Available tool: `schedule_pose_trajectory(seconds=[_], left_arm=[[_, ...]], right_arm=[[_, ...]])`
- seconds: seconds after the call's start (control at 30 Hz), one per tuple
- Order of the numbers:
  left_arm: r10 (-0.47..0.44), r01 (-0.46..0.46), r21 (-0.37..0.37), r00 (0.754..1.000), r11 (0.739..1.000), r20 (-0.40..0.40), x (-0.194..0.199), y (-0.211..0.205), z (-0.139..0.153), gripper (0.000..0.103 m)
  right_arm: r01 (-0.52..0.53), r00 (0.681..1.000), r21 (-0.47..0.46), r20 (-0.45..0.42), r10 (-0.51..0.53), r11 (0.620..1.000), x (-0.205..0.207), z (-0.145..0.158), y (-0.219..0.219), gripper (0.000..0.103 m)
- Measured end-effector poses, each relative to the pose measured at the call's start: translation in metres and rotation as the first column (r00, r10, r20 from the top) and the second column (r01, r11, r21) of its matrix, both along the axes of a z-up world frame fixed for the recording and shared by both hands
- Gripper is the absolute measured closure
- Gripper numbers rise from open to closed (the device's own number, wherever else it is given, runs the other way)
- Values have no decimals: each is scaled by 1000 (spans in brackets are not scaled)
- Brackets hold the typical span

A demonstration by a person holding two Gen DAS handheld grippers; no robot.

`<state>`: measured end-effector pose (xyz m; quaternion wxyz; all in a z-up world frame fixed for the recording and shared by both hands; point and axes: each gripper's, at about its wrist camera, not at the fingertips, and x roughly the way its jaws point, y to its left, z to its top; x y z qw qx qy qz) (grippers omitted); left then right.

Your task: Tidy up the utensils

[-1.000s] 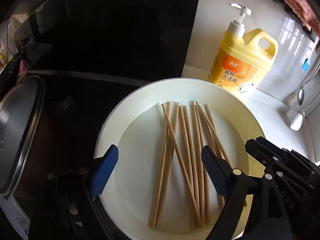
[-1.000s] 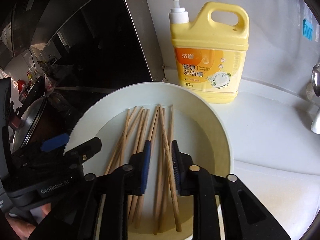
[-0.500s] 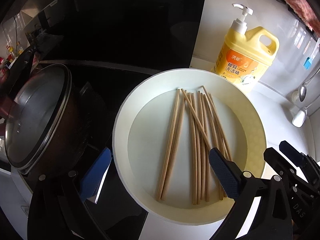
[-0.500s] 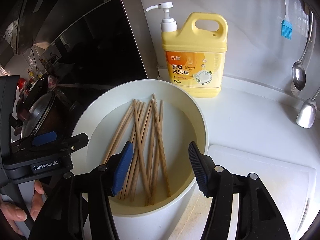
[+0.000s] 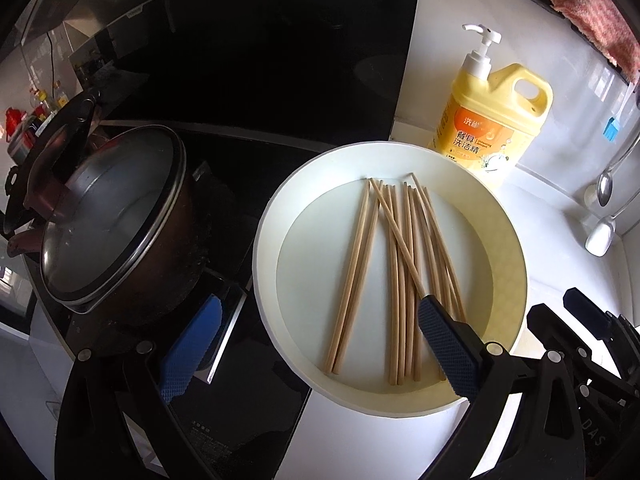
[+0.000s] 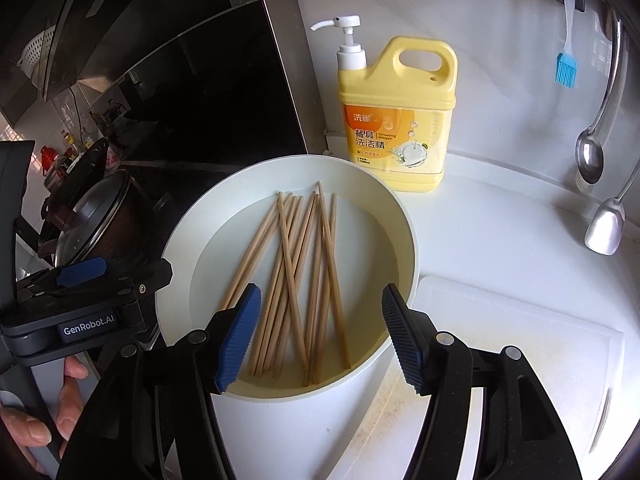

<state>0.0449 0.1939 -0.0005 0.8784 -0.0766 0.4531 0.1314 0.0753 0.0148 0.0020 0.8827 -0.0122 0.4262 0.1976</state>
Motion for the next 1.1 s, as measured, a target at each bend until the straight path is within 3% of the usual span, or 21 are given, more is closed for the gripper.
schedule_pose_trajectory(seconds=[1.1], left_arm=[[12,-12,24,1000,1000,4,-16,2,6,6]], right_arm=[[-3,1000,-1,4,3,1000,-12,3,-5,40]])
